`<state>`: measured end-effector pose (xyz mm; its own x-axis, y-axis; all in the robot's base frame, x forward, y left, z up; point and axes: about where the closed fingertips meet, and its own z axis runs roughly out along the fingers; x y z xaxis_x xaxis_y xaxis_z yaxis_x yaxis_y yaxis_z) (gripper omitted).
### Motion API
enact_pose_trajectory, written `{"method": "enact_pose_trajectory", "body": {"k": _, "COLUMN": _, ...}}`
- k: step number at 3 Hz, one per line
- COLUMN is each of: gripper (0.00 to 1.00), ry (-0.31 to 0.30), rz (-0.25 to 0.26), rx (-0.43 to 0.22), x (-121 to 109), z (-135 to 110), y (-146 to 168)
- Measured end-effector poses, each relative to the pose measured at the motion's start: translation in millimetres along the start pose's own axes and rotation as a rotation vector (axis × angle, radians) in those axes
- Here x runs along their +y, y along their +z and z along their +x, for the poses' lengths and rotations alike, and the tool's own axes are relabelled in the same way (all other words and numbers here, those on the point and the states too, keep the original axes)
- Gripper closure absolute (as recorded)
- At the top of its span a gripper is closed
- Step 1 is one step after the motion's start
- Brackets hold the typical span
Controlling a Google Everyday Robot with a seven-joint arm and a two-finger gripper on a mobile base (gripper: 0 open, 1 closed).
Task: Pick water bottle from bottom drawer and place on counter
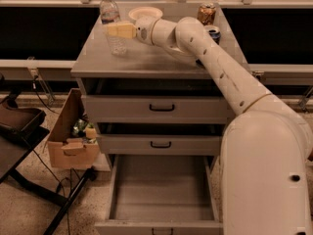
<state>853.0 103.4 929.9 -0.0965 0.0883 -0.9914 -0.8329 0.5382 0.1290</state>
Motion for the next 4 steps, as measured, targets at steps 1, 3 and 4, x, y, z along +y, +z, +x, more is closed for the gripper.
{"method": "enact_pose_trajectory", "body": {"k": 1, "gripper": 0.0, "ry": 0.0, "rz": 0.0, "rx": 0.0, "x": 0.0, "z": 0.0, "y": 0.0}}
{"method": "enact_pose_trajectory", "body": {"k": 3, "gripper": 0.0, "ry": -0.155, "rz": 0.121, "rx": 0.145, "x": -0.1, "z": -59.5, "y": -69.6}}
{"method": "enact_pose_trajectory", "body": {"k": 4, "gripper": 0.0, "ry": -0.238, "rz": 0.195, "rx": 0.281, "x": 21.9, "z": -104.3, "y": -106.8}}
